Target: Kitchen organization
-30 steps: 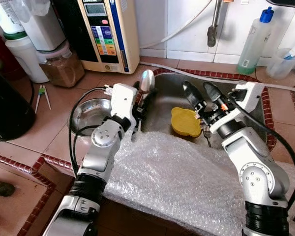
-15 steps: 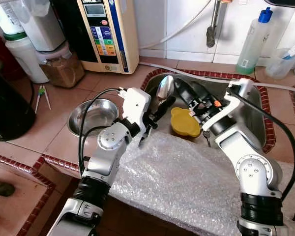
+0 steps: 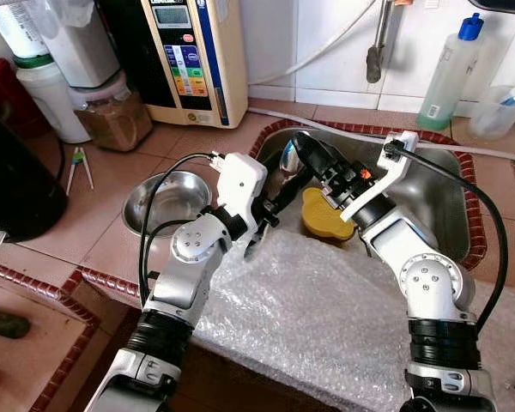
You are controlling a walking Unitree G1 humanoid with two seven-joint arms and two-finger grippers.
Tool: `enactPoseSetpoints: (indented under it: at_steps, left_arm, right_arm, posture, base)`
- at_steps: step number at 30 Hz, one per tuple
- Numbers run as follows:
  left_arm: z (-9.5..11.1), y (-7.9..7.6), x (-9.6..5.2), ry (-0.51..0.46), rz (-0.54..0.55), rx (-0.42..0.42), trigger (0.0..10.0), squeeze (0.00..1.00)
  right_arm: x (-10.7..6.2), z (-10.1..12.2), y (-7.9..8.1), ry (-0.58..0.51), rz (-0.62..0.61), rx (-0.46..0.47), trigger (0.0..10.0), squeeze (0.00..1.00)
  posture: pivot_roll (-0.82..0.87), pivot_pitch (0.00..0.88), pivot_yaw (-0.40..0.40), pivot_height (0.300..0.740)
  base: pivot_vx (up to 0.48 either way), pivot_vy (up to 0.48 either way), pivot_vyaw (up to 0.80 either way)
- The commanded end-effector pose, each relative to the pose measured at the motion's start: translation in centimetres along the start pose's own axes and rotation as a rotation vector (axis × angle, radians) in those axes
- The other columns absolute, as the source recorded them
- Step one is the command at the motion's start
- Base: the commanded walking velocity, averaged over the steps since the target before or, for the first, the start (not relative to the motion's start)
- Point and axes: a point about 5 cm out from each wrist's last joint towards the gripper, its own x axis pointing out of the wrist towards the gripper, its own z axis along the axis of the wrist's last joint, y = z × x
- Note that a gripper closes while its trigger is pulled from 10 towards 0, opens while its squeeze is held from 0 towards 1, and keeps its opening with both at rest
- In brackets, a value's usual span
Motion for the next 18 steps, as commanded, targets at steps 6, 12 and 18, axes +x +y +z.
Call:
enactPoseSetpoints:
  at_steps: [6, 12, 18]
  left_arm:
    - [0.2, -0.6, -0.1, -0.006, -0.045, -0.006, 0.0, 0.0]
    - [0.2, -0.7, -0.1, -0.005, -0.055, -0.01, 0.0, 0.0]
    - [0.1, -0.9, -0.2, -0.001, -0.068, -0.013, 0.0, 0.0]
  right_arm:
    - [0.3, 0.3, -0.4, 0.076, 0.038, -0.068, 0.0, 0.0]
    - [0.0, 0.4, -1.1, 0.131, 0.042, -0.115, 0.0, 0.0]
    - [0.2, 0.6, -1.5, 0.167, 0.056, -0.146, 0.0, 0.0]
  posture:
    - [-0.16, 0.09, 0.11, 0.74]
    - [-0.16, 0.091, 0.117, 0.74]
    - [-0.16, 0.09, 0.12, 0.74]
  base:
    - [0.0, 0.0, 0.0]
    - [0.0, 0.0, 0.0]
    - [0.0, 0.0, 0.0]
